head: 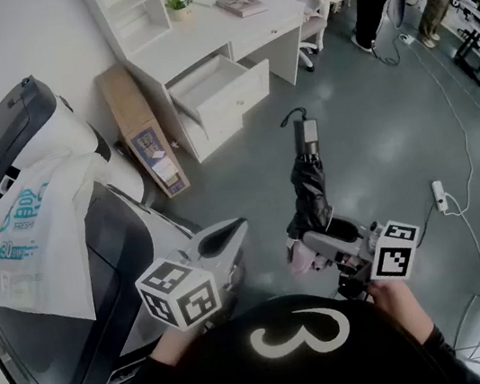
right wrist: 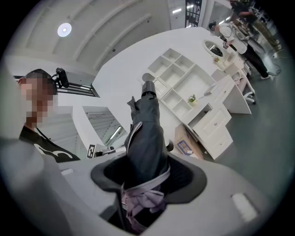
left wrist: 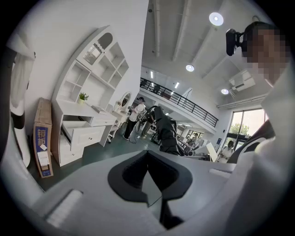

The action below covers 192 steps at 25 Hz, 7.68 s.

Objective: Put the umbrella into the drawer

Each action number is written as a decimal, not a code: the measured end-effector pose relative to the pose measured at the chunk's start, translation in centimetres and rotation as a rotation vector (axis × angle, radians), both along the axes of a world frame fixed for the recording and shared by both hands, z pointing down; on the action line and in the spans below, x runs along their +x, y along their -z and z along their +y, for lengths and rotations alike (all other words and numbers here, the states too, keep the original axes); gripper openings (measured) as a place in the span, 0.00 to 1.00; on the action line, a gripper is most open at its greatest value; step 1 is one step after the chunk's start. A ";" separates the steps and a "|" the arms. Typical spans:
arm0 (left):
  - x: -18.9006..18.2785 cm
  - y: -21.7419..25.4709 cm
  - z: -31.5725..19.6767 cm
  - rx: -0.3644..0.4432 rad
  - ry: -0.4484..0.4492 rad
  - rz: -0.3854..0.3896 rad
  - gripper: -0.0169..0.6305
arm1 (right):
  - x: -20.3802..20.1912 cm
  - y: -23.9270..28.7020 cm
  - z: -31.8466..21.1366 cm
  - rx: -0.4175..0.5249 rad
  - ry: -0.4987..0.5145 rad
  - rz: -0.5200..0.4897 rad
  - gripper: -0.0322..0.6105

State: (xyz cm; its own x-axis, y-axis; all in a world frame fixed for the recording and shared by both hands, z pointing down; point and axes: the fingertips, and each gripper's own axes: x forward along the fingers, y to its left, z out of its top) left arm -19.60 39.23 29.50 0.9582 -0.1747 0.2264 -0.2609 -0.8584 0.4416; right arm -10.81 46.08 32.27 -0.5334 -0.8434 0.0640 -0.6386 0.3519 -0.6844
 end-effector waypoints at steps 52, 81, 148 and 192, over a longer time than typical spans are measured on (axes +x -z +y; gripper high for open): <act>27.7 -3.2 -27.7 -0.064 0.068 -0.088 0.04 | 27.1 -4.5 -27.1 -0.117 0.106 0.027 0.42; 28.8 -5.5 -47.2 -0.136 0.235 -0.084 0.04 | 31.7 -4.1 -49.3 -0.133 0.260 0.215 0.42; 14.8 -17.4 -70.4 -0.371 0.547 -0.188 0.04 | 23.5 -33.1 -75.8 -0.364 1.098 1.263 0.40; 13.7 -16.9 -70.1 -0.355 0.567 -0.136 0.04 | 20.3 -30.5 -77.3 -0.294 0.950 1.123 0.52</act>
State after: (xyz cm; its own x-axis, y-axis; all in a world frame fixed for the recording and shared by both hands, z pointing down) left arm -5.90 -30.88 46.41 0.6995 -0.5344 0.4744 -0.7006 -0.3820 0.6027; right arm 9.53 -31.21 62.76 -0.4197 -0.1047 0.9016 -0.4833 0.8666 -0.1243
